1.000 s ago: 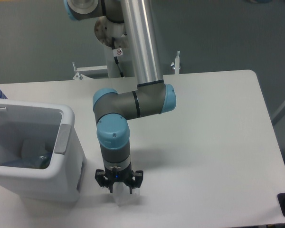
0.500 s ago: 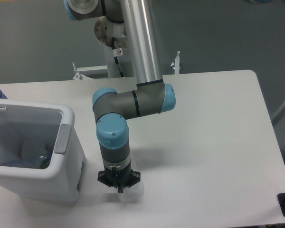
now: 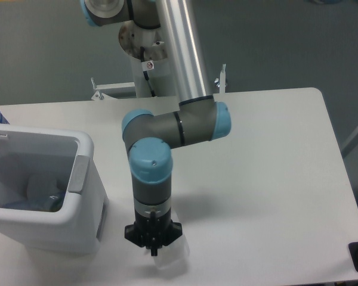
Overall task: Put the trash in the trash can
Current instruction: 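Close the gripper on the plastic bag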
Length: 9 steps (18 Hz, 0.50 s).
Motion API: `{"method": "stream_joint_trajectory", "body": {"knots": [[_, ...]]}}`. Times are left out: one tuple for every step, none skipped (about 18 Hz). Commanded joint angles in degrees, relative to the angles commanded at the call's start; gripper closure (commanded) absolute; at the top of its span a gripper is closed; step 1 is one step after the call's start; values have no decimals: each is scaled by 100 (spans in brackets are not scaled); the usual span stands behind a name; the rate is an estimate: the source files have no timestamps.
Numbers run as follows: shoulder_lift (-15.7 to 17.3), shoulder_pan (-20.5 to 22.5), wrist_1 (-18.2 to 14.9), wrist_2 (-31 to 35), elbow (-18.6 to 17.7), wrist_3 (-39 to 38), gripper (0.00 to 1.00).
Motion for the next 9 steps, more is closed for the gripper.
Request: {"method": "stream_joint_trajectory", "body": {"knots": [[53, 53, 0, -105, 53, -79, 97], [97, 53, 0, -246, 123, -167, 97], [149, 53, 0, -351, 211, -289, 97], [211, 53, 0, -422, 264, -377, 97], [307, 62, 0, -492, 308, -431, 97], [395, 71, 0, -597, 343, -449, 97], [500, 140, -9, -738, 369, -483, 97], [615, 202, 0, -922, 378, -536, 97], [720, 229, 0, -1072, 387, -580, 97]]}}
